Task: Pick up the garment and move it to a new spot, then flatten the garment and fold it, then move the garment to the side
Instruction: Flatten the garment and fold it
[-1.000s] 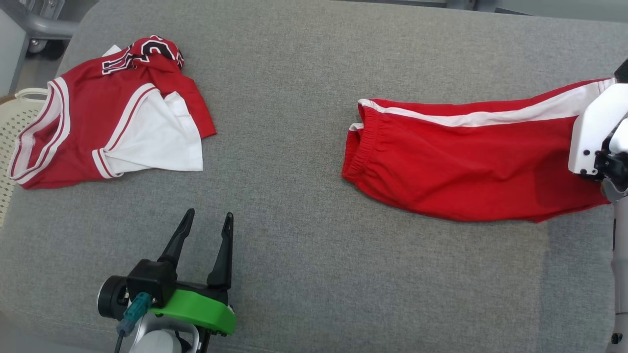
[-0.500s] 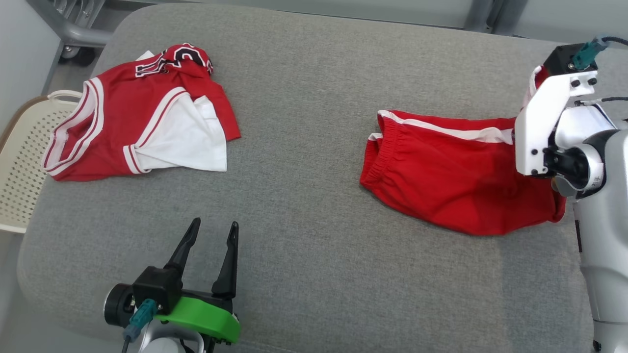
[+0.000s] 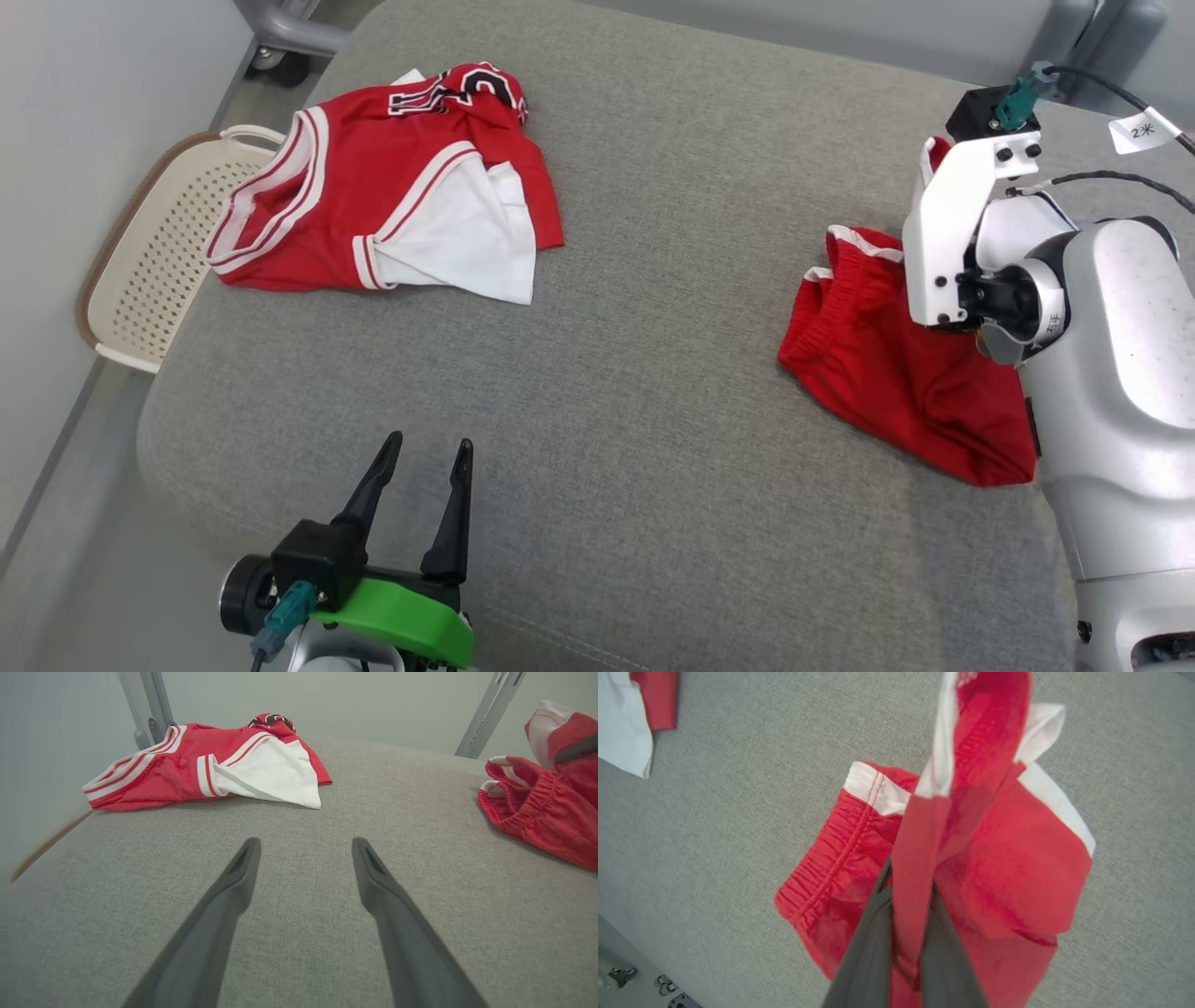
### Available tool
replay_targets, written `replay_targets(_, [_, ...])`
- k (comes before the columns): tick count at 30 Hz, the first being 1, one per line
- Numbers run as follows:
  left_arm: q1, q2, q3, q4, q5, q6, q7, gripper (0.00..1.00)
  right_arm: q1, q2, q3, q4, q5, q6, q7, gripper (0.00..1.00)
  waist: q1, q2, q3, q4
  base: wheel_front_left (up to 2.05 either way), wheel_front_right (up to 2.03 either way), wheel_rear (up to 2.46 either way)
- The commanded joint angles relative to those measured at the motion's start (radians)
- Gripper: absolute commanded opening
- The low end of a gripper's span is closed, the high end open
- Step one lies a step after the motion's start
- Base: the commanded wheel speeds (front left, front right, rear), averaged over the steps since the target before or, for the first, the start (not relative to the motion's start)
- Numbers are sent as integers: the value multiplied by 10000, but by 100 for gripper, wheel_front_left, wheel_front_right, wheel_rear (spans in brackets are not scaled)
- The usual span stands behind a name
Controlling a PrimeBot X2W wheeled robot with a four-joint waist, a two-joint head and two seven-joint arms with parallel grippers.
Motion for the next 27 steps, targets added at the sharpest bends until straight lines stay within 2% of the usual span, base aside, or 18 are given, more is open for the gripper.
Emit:
replay_targets(1, [59,-8,2,-8,-49,-46,-4,100,-113,18,9,198,-107,-7,-75,0,0,0,50,389,0,0,0])
replay_targets(8, [71,-41,-60,-16,-127,-49,-4,100,-287,167,-7,1012,-311,-7,-368,0,0,0,172,730,0,0,0])
replay_targets(9, [68,-46,-63,-18,-141,-48,-4,100,-315,189,-2,1080,-335,-7,-433,25,0,0,193,749,0,0,0])
replay_targets(10, [61,-47,-66,-19,-157,-40,-4,100,-322,216,50,1145,-302,-7,-460,97,0,0,215,760,0,0,0])
replay_targets(11, [52,-48,-64,-26,-159,-22,-4,100,-336,250,71,1183,-204,-7,-513,100,0,0,234,760,0,0,0])
replay_targets(18, [68,-54,89,-68,-143,93,-4,100,-549,123,241,742,417,-7,-1124,100,0,0,155,493,0,0,0])
replay_targets(21, [52,-53,118,-88,-71,102,-4,100,-485,-128,340,384,573,-7,-1470,100,0,0,49,281,0,0,0])
replay_targets(26, [-12,-51,112,-147,43,68,-4,100,576,-838,182,-381,328,-7,-2743,100,0,0,-192,-100,0,0,0])
replay_targets(27, [-4,-50,118,-169,48,62,-4,100,818,-883,90,-487,241,-6,-3015,95,0,0,-229,-129,0,0,0])
